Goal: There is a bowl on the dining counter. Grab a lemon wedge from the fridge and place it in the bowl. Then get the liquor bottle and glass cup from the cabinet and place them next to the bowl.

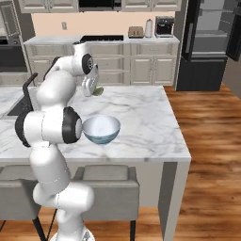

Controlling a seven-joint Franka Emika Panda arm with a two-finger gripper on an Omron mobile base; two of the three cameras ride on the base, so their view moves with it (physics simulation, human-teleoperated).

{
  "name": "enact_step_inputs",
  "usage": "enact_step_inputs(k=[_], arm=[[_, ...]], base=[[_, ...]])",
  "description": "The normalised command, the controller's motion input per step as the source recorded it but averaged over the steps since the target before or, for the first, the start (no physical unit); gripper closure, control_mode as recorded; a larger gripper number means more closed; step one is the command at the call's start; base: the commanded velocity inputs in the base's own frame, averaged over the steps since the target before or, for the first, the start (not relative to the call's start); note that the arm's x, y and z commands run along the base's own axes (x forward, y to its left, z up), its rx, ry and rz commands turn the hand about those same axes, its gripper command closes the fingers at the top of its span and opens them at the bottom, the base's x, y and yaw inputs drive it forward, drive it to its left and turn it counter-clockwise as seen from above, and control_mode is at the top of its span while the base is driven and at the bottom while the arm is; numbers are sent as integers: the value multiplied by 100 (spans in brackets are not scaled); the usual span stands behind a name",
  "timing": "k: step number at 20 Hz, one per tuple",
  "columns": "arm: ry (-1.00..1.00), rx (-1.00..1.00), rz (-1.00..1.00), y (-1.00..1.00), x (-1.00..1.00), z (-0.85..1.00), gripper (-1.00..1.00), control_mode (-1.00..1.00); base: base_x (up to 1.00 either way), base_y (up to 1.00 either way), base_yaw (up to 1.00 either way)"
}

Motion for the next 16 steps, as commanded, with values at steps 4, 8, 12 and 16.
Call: enact_step_inputs(k=[4, 8, 12, 16], arm=[[23, -6, 0, 1, 10, -70, 100, -100], [7, 0, 0, 0, 8, -52, 100, -100], [0, 6, 0, -6, 4, -48, 100, -100], [0, 15, 0, -24, 0, -51, 100, -100]], base=[[0, 0, 0], [0, 0, 0], [0, 0, 0], [0, 0, 0]])
